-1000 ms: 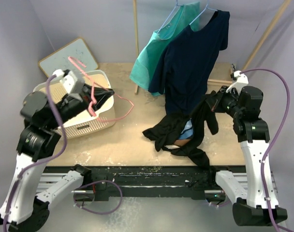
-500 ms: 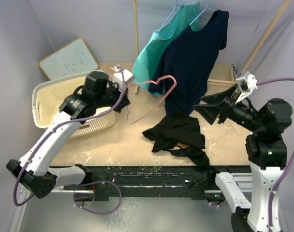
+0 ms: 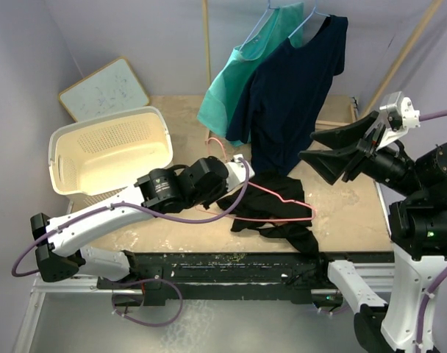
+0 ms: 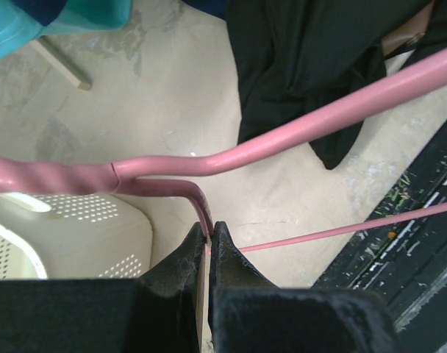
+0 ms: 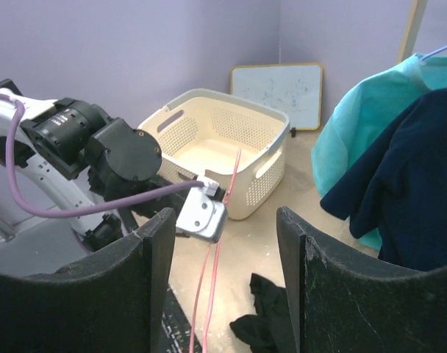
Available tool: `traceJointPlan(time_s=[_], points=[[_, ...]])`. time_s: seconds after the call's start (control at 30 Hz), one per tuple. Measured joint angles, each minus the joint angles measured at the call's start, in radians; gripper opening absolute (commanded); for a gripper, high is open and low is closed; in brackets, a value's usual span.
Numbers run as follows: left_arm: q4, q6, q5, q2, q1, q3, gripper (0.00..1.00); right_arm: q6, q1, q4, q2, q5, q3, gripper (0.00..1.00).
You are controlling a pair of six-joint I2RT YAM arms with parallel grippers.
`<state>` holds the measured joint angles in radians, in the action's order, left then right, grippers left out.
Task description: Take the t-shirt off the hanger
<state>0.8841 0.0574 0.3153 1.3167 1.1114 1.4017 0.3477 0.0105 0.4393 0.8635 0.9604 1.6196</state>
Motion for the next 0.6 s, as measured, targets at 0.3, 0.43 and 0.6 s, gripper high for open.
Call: traceJointPlan(time_s=[0.3, 0.43, 0.6], points=[[-0.006, 0.033, 0.111, -0.02, 0.006, 0.0, 0.0, -0.022, -0.05, 0.116, 0.01, 0.043, -0.128, 0.56], [-0.013, 0.051, 0.129, 0.024, 0.016, 0.014, 0.0, -0.076, -0.106, 0.221, 0.037, -0.027, -0.152, 0.56], [-0.027, 0.072, 0.135, 0.064, 0.029, 0.022, 0.0, -0.135, -0.171, 0.309, 0.048, -0.126, -0.156, 0.55]])
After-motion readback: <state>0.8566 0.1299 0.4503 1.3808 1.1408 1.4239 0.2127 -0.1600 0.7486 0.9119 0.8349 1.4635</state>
